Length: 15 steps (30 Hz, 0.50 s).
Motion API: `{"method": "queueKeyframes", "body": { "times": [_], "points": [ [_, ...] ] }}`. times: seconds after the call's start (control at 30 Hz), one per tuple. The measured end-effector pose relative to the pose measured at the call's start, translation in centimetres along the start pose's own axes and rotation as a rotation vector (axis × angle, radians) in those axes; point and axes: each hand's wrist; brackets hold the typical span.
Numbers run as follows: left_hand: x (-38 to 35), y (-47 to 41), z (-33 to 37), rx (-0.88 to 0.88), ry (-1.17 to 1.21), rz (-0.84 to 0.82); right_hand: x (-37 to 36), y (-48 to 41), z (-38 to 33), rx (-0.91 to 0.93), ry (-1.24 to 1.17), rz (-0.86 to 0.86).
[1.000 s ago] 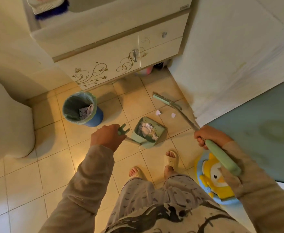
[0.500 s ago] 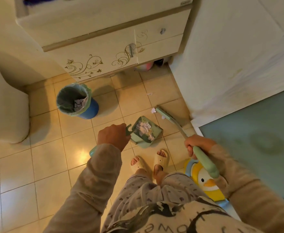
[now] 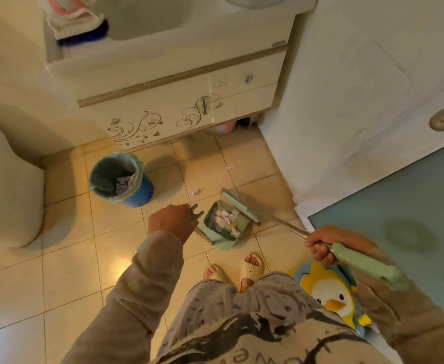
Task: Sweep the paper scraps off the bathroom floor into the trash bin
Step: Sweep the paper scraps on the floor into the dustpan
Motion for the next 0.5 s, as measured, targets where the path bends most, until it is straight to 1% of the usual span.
{"method": "queueKeyframes", "body": {
  "times": [0.23, 0.3, 0.43, 0.5],
  "points": [
    [0.6, 1.7, -2.4, 0.106, 0.047, 0.054, -0.3, 0.6, -5.0, 0.104, 0.119, 0.201],
    [0.8, 2.2, -3.0, 0.154, 0.084, 0.043, -0.2, 0.5, -6.7, 0.167, 0.102, 0.228],
    [0.6, 3.0, -3.9, 0.223, 0.131, 0.008, 0.1, -0.5, -9.4, 0.320, -0.020, 0.254],
    [0.3, 3.4, -4.4, 0.248, 0.144, 0.016, -0.6, -0.9, -10.5, 0.350, -0.009, 0.257]
  ]
}}
Point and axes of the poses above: each hand's wrist, its own y-axis away from the middle knuckle, its own x-axis out of the back of the hand, z = x × y, and after that the axes turned 14 degrees about y, right-handed
